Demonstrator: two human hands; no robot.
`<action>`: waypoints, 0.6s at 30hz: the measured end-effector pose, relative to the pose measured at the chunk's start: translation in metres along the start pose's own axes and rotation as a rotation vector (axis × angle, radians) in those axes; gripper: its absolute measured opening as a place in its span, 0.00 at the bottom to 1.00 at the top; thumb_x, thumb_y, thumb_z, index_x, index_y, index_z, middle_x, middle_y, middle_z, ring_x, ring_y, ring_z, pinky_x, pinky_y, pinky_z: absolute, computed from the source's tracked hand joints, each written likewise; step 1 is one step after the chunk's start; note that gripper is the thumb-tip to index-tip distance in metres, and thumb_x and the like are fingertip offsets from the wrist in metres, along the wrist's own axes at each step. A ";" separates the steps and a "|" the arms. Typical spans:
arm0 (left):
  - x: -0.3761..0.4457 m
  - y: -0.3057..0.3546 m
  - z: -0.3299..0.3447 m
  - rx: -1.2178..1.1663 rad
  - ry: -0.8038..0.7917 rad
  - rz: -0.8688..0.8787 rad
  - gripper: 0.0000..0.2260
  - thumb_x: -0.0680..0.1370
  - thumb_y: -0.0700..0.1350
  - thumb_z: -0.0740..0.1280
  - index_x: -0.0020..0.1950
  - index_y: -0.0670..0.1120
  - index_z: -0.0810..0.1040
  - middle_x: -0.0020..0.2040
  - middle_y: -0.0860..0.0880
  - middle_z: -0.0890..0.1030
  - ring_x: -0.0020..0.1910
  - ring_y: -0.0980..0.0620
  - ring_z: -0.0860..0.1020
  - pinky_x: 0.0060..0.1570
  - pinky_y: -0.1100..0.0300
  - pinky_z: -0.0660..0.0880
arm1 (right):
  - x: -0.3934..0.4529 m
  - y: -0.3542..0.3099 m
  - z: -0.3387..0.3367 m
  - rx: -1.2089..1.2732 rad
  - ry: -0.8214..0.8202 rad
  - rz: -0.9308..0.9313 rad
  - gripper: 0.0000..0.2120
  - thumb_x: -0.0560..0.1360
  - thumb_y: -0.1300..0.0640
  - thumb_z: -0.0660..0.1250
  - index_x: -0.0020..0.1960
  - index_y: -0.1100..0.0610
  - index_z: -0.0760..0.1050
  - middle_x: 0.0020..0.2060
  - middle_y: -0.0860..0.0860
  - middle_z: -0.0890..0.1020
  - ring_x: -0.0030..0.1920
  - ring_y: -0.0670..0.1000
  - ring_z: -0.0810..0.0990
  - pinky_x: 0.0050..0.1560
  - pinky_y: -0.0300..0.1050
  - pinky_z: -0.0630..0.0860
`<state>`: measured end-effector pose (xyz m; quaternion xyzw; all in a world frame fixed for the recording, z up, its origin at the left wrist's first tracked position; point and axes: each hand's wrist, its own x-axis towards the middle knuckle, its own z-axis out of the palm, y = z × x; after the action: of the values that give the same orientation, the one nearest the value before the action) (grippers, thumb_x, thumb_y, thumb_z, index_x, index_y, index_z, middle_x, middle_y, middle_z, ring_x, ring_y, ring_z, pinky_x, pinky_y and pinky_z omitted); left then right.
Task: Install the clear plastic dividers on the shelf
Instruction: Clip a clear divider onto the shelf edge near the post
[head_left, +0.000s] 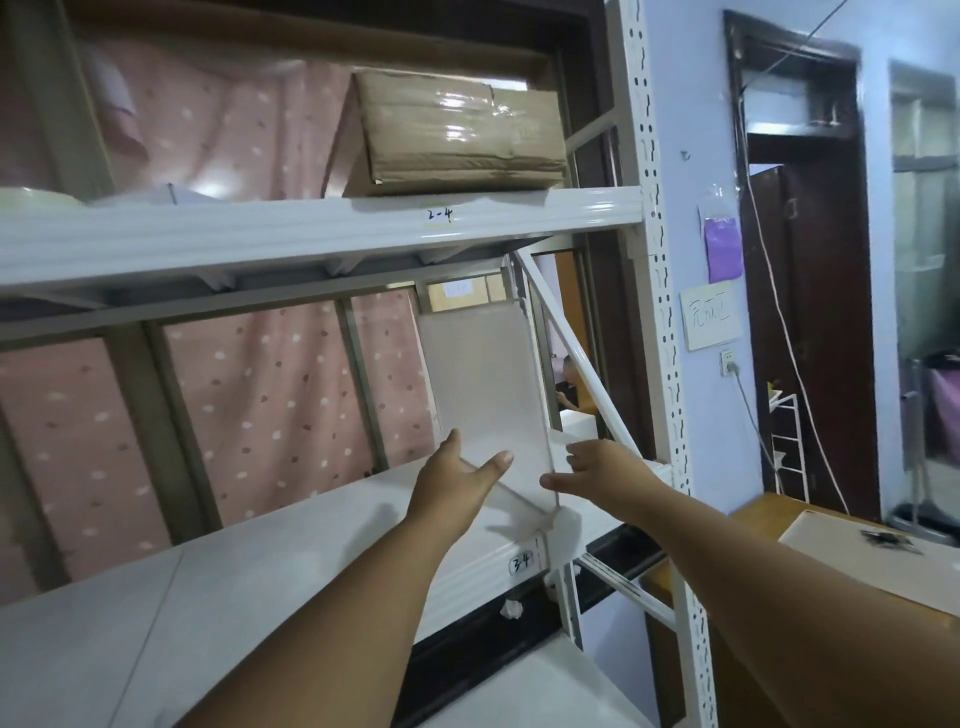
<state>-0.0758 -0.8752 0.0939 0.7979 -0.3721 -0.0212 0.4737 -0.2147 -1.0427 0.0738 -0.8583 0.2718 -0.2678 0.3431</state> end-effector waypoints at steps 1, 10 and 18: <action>-0.003 -0.003 -0.006 0.018 -0.011 0.002 0.44 0.77 0.67 0.70 0.86 0.50 0.57 0.85 0.49 0.62 0.83 0.45 0.62 0.80 0.45 0.62 | -0.004 -0.003 -0.002 -0.023 0.014 0.014 0.28 0.65 0.34 0.75 0.49 0.57 0.78 0.41 0.49 0.81 0.42 0.50 0.80 0.41 0.43 0.73; -0.033 -0.033 -0.086 0.323 -0.072 -0.031 0.41 0.80 0.68 0.63 0.86 0.49 0.56 0.87 0.45 0.55 0.85 0.37 0.54 0.80 0.38 0.60 | -0.049 -0.061 0.001 -0.239 0.074 0.057 0.46 0.64 0.29 0.73 0.73 0.55 0.69 0.63 0.55 0.81 0.58 0.57 0.82 0.56 0.53 0.80; -0.069 -0.075 -0.182 0.499 -0.052 -0.138 0.41 0.80 0.70 0.60 0.86 0.50 0.53 0.88 0.43 0.52 0.85 0.33 0.49 0.82 0.38 0.55 | -0.080 -0.142 0.045 -0.615 -0.028 0.017 0.31 0.68 0.32 0.71 0.49 0.60 0.75 0.37 0.52 0.77 0.37 0.51 0.76 0.32 0.43 0.70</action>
<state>-0.0119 -0.6778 0.1140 0.9128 -0.3224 0.0186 0.2498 -0.2024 -0.8831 0.1285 -0.9231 0.3427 -0.1583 0.0731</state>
